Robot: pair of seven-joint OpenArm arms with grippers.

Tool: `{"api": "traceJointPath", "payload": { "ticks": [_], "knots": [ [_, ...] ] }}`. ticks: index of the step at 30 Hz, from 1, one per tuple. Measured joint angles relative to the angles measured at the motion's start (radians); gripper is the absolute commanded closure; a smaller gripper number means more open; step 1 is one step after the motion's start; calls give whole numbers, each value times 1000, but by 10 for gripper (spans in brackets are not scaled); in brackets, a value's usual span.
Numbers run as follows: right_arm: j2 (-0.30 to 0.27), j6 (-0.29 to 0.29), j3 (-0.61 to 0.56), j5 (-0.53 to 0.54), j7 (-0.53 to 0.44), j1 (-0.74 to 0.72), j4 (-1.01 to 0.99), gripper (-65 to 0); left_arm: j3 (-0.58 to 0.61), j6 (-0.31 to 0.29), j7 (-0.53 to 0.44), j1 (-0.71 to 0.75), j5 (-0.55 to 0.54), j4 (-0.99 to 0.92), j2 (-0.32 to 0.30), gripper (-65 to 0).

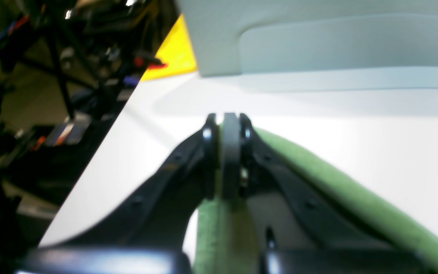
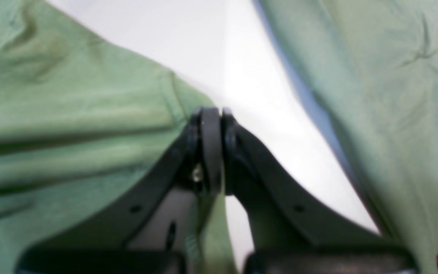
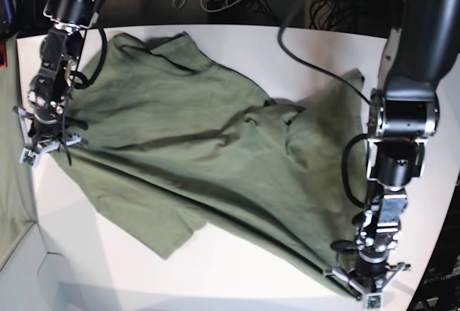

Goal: Layout the t-shirt on the table in an organized manner, then fold the t-shirt properly
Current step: 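Pull the grasped fabric with the left gripper outward to flatten the shirt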

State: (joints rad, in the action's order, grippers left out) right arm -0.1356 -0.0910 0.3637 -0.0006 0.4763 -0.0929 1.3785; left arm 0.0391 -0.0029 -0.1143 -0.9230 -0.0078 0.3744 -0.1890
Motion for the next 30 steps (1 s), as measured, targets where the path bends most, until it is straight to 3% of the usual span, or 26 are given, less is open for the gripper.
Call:
{"api": "traceJointPath", "payload": {
  "ticks": [3,5,9,12,19,22,26,30],
  "knots": [
    [1,0,0,0,2,-9,-2,-57,16,-2,3,2,1,-6,25,-9],
    [0,0,0,0,3,-8,-2,-124,16,-3,5,3,0,-6,22,-51],
    [-22,0,1,-4,65,-6,-2,-275,9,1,5,2,3,-6,-3,-246],
    [-19,0,-2,0,63,-6,-2,-333,9,-1,1,14,3,2,-8,-299],
    [-18,0,5,-1,68,42,42,-336,4,1,21,98,-3,99,-30,-299],
    [-12,0,3,1,70,100,137,-336,-28,-1,109,202,-3,272,-35,-301],
    [18,0,5,-1,59,172,260,-336,-164,-1,242,389,-6,525,-29,-299],
    [79,3,-1,-1,75,261,368,-336,-295,2,372,577,-7,805,21,-299]
  ]
}}
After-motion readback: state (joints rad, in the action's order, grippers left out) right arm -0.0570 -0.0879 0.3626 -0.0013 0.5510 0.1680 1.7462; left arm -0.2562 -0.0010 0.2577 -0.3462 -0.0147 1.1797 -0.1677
